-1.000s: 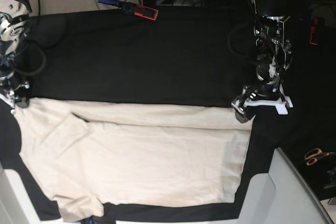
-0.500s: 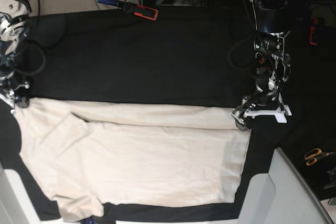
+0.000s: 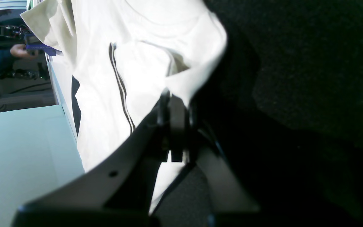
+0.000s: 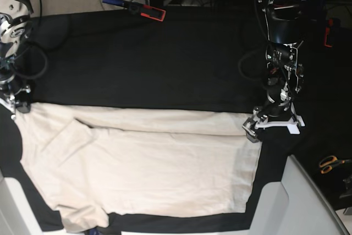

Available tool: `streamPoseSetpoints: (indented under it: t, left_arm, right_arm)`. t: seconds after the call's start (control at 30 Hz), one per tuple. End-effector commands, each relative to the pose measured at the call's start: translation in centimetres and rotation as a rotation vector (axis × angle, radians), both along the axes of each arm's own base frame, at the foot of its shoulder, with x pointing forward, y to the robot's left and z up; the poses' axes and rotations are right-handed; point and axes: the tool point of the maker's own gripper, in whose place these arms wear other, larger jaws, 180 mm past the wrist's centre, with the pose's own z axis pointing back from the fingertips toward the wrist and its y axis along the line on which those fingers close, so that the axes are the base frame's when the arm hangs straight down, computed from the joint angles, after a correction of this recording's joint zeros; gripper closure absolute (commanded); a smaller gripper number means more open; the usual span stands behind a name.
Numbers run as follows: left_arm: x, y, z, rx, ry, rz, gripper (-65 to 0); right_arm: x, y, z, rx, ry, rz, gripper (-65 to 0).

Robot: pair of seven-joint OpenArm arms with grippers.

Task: Fold the T-shirt properly
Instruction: 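Lower the left gripper and grasp the folded shirt corner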

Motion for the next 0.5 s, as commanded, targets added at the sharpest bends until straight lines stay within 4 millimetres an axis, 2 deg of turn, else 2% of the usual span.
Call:
streamPoseSetpoints:
  t: [0.0,0.13,0.37,0.47]
  left_arm:
    - [0.8,-0.5,0.6,-0.005,-0.011,-0.021,-65.0]
    - [0.9,-1.7,0.4,0.004,-0.003,-0.062,-65.0]
    - [0.9,-2.1,0.3,-0.010,-0.005,-0.054,-64.3]
    - [0.7,-2.0,0.1,-0.010,0.002,-0.053,-51.2]
  right_arm:
    - [0.8,-1.4,1.3,-0.026,-0.031,-0.017,-0.2]
    - [0.8,-1.4,1.3,-0.026,-0.031,-0.017,-0.2]
    - [0.7,-1.4,1.2,-0.026,-0.030,-0.017,-0.2]
    - [0.7,-1.4,1.2,-0.026,-0.030,-0.017,-0.2]
